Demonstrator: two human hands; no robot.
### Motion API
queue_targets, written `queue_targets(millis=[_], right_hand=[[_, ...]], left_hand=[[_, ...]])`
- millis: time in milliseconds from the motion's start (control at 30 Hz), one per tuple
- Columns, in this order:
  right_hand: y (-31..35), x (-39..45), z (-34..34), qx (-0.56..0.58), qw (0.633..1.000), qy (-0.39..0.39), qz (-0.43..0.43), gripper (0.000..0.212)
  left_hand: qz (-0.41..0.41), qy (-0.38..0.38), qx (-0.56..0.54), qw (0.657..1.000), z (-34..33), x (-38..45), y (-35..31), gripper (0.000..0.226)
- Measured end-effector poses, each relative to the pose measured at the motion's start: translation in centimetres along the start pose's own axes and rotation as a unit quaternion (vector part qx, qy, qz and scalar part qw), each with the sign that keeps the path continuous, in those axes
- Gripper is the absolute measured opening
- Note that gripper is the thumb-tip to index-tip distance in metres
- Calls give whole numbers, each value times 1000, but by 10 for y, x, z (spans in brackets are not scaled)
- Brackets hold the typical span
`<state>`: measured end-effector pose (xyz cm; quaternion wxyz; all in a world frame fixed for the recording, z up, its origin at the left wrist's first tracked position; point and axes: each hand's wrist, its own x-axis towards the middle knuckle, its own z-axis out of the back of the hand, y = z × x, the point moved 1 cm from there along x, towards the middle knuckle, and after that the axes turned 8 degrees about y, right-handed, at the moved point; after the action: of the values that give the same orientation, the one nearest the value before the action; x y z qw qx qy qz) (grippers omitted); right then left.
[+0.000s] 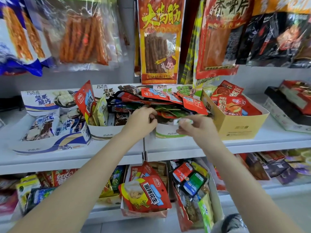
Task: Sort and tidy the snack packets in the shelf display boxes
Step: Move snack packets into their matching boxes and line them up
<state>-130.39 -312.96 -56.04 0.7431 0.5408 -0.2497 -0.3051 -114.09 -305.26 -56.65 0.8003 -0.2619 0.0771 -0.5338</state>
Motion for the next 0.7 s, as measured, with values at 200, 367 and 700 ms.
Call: queue_targets(millis=[200,367,700], right_hand=[[-19,5,-26,-249,954,-139,93,14],[-29,9,-31,-399,860,-206,243,6],[-27,30,-23,-408,877,-65,247,30]], left_hand=[[-30,20,29,999,-2,-10,3,26],[-77,30,112,990,-9,-23,5,36],[-74,67,116,988,-8,-25,8,45]])
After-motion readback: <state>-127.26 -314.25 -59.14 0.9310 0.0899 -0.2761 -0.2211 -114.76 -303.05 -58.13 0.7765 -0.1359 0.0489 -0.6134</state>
